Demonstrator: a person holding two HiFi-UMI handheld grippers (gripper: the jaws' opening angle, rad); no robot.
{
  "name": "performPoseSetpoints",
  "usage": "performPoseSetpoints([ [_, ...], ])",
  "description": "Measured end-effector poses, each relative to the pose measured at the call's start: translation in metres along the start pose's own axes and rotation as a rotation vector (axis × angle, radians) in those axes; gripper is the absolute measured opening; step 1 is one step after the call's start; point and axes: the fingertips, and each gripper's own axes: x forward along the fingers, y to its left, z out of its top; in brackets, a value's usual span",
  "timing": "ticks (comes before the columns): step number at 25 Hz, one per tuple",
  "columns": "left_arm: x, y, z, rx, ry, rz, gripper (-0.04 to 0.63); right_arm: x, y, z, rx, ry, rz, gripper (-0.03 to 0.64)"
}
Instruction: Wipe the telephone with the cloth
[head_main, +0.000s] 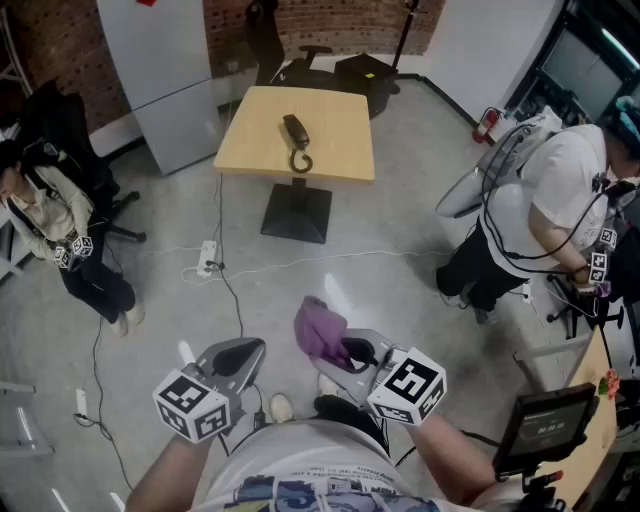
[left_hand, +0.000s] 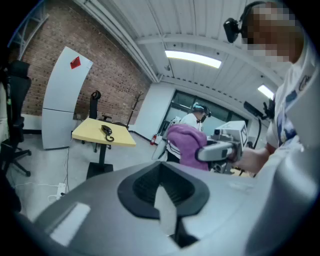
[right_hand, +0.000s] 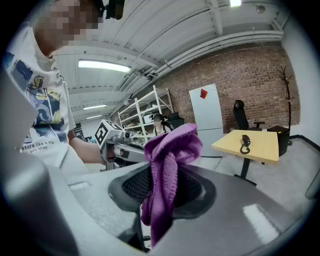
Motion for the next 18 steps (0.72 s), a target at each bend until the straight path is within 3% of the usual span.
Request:
performPoseSetpoints([
  [18,0.030,0.005,0.014,-0.011,-0.011,0.060,-0.015,-0.006,-0.030,-0.004,-0.017,-0.012,0.088,0.109],
])
